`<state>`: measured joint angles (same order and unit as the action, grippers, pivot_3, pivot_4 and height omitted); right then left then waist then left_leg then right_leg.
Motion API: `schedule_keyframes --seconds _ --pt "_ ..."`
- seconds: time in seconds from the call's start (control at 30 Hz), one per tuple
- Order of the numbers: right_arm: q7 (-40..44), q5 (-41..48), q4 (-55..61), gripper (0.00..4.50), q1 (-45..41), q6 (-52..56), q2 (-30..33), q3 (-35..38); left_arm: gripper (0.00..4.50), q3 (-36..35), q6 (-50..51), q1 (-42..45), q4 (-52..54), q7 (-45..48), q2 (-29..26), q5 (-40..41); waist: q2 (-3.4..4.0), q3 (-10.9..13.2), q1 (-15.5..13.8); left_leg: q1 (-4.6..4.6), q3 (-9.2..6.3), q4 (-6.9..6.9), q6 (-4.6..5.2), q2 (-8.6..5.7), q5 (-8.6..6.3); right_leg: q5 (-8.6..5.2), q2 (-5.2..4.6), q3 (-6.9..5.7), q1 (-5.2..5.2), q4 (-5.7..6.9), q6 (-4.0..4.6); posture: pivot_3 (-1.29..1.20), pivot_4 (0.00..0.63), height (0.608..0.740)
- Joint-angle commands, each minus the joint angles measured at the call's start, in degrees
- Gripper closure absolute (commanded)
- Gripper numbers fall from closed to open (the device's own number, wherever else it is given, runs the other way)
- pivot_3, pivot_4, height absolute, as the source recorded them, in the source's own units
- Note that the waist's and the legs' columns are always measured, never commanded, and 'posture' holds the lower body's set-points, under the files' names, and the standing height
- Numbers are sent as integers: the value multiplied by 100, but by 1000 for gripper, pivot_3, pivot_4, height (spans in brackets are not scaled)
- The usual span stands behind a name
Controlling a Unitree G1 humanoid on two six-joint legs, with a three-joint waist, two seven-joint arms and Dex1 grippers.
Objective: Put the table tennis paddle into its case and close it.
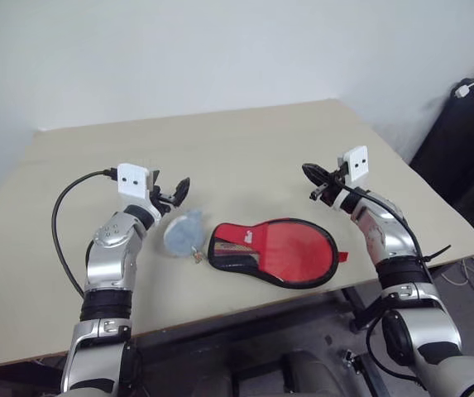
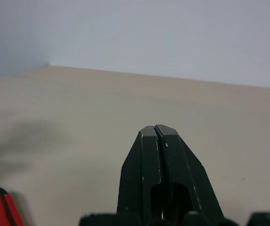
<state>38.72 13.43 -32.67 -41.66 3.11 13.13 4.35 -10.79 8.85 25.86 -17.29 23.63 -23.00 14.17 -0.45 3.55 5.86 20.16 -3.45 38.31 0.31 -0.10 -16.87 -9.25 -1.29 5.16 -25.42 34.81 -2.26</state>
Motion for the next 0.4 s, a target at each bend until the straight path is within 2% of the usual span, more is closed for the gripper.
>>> schedule_keyframes --seconds 0.03,0.4 --pt "-83 98 121 4500 -287 -132 -55 85 464 -170 41 -12 402 -79 -90 52 0 0 -1 -2 1 0 0 1 0 0 1 1 1 0 0 0 0 740" --pt "12 95 63 4500 -174 -126 -138 43 464 -135 530 -632 1508 -410 168 106 -2 -2 -8 -7 1 1 0 1 0 10 0 4 9 1 14 0 0 740"
